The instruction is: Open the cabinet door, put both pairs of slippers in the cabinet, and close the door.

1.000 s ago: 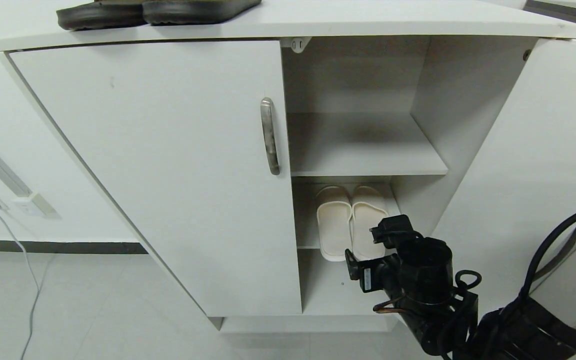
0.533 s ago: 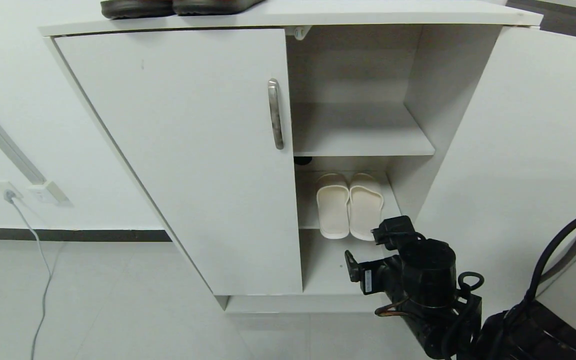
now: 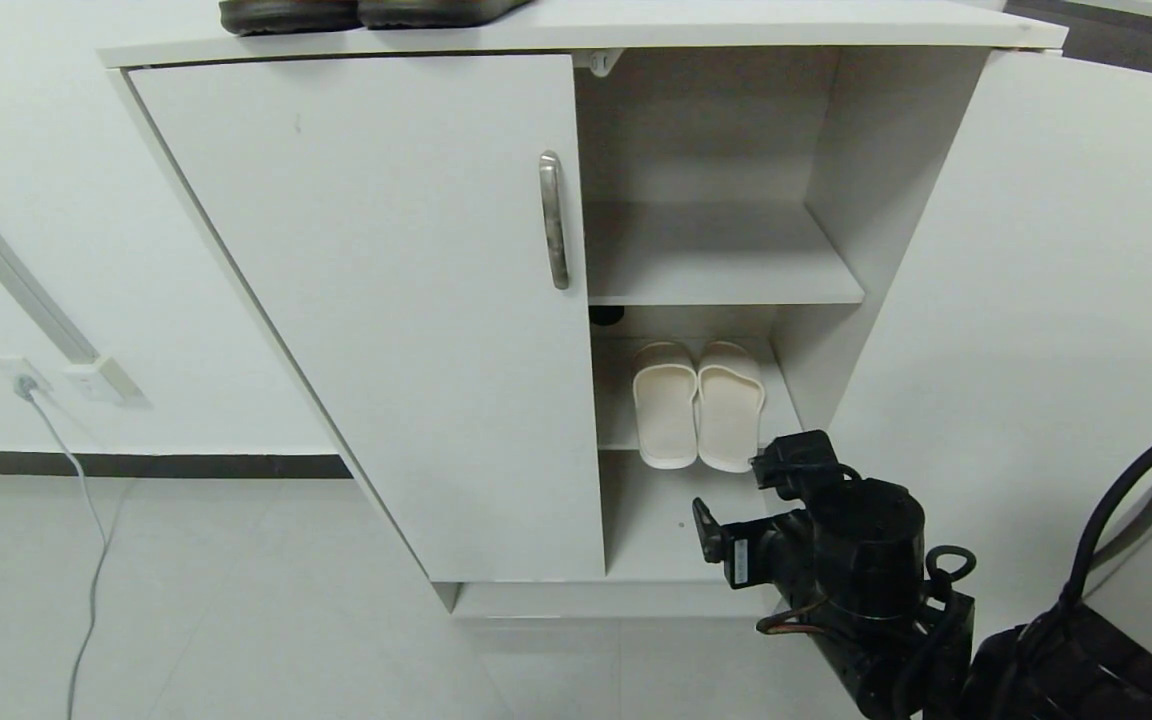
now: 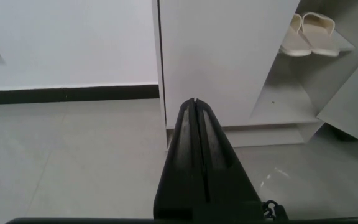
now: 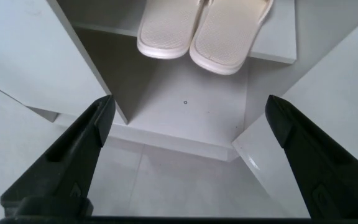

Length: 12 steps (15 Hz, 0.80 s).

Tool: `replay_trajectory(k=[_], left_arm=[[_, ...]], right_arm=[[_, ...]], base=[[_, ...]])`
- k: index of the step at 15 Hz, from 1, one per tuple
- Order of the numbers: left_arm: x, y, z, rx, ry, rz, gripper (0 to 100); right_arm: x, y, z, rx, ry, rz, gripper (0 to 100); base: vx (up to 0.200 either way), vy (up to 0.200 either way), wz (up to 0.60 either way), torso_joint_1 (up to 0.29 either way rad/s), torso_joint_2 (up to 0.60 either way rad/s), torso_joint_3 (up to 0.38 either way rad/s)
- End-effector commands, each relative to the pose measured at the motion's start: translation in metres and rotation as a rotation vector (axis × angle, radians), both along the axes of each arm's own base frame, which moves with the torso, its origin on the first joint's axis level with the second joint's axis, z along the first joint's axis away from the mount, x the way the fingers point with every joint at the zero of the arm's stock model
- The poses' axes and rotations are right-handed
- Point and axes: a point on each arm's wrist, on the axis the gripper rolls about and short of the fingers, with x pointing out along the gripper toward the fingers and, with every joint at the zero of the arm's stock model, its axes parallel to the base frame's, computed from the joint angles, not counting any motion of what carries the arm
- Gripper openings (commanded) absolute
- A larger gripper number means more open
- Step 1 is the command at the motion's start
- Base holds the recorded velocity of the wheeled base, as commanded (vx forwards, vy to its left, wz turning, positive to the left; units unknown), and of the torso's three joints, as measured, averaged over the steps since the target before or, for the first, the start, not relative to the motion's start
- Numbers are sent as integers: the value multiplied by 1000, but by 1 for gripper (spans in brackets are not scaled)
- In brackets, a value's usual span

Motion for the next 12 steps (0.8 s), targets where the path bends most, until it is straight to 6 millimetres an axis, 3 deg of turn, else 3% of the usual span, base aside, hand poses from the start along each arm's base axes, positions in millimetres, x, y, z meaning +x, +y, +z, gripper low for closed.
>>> replay_trajectory(k=[1,5,12], left_arm=[[0,0,0,1,1,0,0],[0,0,0,1,1,-1,0],[0,0,0,4,1,-1,0]], right_arm=[[-1,0,0,0,0,1,100],[-3,-2,-2,-8,8,3,100],[-2,-1,-2,11,12,2,100]], base=[[0,0,0,0,0,0],[0,0,0,0,0,0],[0,0,0,1,3,153]])
